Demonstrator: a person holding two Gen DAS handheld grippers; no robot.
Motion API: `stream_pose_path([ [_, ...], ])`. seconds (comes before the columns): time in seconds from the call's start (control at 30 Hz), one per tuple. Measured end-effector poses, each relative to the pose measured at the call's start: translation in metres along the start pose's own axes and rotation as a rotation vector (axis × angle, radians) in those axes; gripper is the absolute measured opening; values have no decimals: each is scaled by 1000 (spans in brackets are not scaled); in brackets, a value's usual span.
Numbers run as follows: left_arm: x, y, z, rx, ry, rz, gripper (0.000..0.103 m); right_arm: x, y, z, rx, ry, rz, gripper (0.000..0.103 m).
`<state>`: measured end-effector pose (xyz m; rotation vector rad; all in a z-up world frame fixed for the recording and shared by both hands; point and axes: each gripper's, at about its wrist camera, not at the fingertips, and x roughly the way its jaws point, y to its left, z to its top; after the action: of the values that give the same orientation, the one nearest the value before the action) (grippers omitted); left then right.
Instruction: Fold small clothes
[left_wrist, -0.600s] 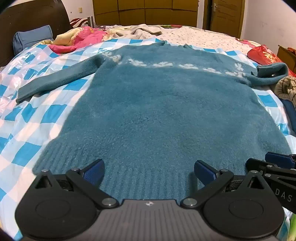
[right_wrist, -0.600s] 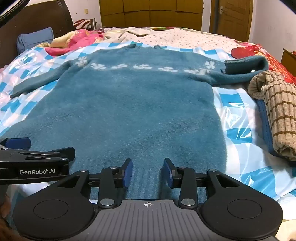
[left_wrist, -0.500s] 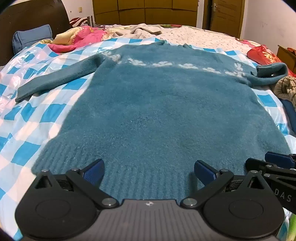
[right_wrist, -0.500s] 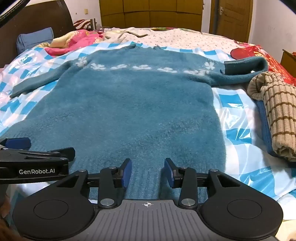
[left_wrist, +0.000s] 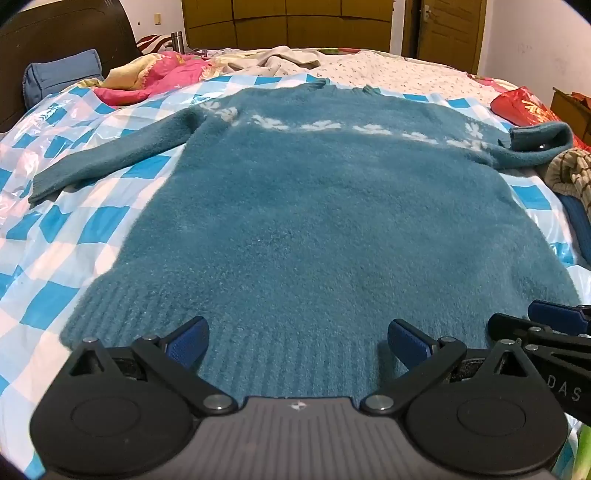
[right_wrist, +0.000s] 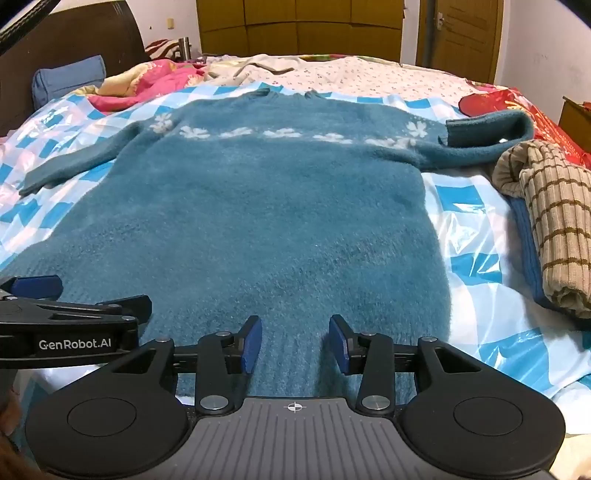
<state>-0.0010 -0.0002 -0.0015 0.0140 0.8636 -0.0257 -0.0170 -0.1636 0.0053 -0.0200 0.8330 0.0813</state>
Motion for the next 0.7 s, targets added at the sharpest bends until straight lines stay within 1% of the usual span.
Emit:
stream_pose_path([
  [0.13, 0, 0, 0, 0, 2, -1, 103, 1, -3, -1, 0, 1, 0, 41],
  [0.27, 1, -2, -1, 3, 7, 0, 103, 0, -1, -1, 0, 1, -2, 45],
  [0.7, 1, -1, -1, 7, 10, 1, 103, -1, -1, -2, 9, -3, 4, 45],
])
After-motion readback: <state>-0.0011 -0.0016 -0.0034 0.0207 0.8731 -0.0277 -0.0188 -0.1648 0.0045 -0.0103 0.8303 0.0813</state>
